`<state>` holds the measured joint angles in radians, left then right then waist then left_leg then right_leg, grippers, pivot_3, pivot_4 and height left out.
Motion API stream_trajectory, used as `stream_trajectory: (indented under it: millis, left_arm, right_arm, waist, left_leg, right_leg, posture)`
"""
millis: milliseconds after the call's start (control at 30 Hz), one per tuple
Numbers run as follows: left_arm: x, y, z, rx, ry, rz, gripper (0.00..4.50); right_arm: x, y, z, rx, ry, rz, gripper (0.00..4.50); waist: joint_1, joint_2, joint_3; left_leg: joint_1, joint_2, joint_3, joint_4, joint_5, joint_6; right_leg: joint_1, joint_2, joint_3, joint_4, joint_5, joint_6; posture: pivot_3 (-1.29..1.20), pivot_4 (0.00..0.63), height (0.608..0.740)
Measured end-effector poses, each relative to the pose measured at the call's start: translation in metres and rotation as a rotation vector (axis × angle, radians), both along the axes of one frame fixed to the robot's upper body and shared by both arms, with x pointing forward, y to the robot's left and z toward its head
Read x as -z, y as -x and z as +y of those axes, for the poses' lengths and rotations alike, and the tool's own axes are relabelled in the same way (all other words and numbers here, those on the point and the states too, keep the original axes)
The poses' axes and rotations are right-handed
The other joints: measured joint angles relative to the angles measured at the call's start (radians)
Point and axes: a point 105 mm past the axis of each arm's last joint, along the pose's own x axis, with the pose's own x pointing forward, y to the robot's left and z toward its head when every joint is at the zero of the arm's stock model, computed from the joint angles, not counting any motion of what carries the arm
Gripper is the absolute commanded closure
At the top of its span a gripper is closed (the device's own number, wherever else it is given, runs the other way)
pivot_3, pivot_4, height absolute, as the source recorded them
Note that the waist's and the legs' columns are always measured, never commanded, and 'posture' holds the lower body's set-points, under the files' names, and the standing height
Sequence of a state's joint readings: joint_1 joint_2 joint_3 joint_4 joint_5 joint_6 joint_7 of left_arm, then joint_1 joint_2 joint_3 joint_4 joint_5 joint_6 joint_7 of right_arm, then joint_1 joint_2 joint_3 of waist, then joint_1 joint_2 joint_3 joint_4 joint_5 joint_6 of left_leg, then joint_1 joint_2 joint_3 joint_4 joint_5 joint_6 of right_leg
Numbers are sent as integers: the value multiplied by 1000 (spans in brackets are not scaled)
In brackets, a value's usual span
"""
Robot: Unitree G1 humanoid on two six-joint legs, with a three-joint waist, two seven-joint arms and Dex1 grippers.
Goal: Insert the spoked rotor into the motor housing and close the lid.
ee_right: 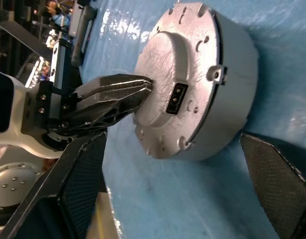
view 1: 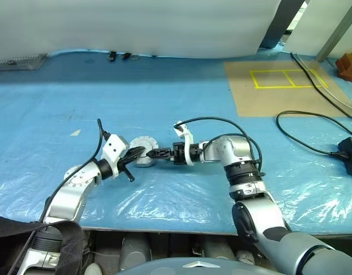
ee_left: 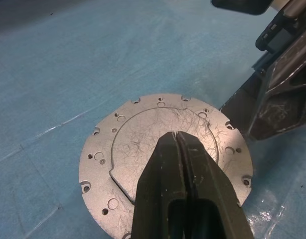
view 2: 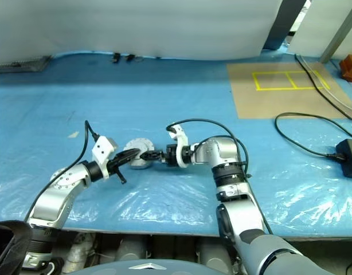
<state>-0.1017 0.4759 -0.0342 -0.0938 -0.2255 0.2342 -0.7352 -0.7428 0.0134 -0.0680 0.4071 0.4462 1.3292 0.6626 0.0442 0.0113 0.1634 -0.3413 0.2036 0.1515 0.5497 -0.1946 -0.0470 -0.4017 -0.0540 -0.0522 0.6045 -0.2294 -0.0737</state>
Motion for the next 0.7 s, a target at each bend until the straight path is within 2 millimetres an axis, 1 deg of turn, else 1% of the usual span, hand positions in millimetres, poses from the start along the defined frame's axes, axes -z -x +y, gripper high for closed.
stream_trajectory:
  millis: [133, 300, 400, 533, 600, 633, 667, 700]
  left_arm:
    - [0, 0, 0, 1, 0, -4, 4500]
    - [-1, 0, 1, -1, 0, -7, 4500]
    - [-1, 0, 1, -2, 0, -7, 4500]
    - [-2, 0, 2, -3, 1, -13, 4500]
    - [-3, -1, 3, -10, 2, -23, 4500]
    - [-5, -2, 7, -23, -1, -30, 4500]
    - [-5, -2, 9, -29, -8, -29, 4500]
    - [-5, -3, 11, -34, -8, -31, 4500]
  right_arm:
    - [0, -3, 4, 47, -37, 74, 20]
    - [0, -6, 4, 97, -73, 135, 20]
    - [1, -8, 3, 115, -79, 146, 645]
    - [4, -9, 1, 130, -61, 148, 2020]
    - [2, -10, 1, 132, -85, 151, 2617]
    - [0, -10, 1, 130, -94, 148, 2814]
    - [1, -10, 0, 131, -88, 148, 3180]
    - [0, -10, 0, 130, -94, 149, 3371]
  waist:
    - [0, 0, 0]
    - [0, 0, 0]
    - [0, 0, 0]
    - [0, 1, 0]
    - [0, 1, 0]
    - [0, 1, 0]
    - [0, 1, 0]
    - [0, 1, 0]
  left_leg:
    - [0, 0, 0, -1, 0, 0]
    - [0, 0, 0, -3, 0, 0]
    - [0, 0, 0, -3, 0, 0]
    - [0, 0, 1, -3, 0, 0]
    - [-1, 0, 1, -3, 0, 0]
    - [-1, -1, 1, -3, 0, 0]
    - [-1, -1, 1, -3, 0, 0]
    - [-1, -1, 1, -3, 0, 0]
  right_leg:
    - [-1, 0, 0, 0, 0, 0]
    - [-1, 0, 0, -1, 0, 0]
    - [-1, 0, 0, -1, 0, 0]
    - [-4, 0, 0, -1, 0, 0]
    - [-5, 0, 0, -1, 0, -1]
    - [-4, 0, 0, -1, 1, -3]
    - [-4, 0, 0, -1, 1, -3]
    - [-5, 0, 0, -1, 1, -4]
  posture:
    - [0, 150, 740]
    - [0, 150, 740]
    - [0, 150, 740]
    - [0, 150, 740]
    - [0, 150, 740]
    - [0, 150, 740]
    - [0, 150, 740]
    - [0, 150, 740]
